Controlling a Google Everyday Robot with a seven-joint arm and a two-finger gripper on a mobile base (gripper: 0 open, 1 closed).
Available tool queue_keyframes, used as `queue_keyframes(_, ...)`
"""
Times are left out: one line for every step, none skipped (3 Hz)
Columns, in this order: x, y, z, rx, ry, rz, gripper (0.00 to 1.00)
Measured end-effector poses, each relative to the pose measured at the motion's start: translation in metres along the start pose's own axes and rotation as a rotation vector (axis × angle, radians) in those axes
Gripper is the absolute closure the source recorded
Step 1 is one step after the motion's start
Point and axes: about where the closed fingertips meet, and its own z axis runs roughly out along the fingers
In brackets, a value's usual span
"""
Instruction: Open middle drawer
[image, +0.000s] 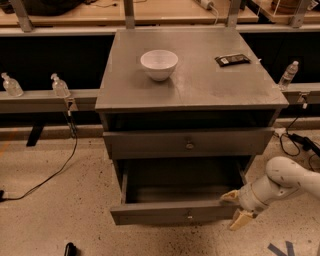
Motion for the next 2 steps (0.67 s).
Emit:
queue_keyframes(0.000,0.000,0.000,0.000,0.000,0.000,0.40)
queue_keyframes(0.008,0.022,-0.004,-0.019,-0.015,0.032,0.40)
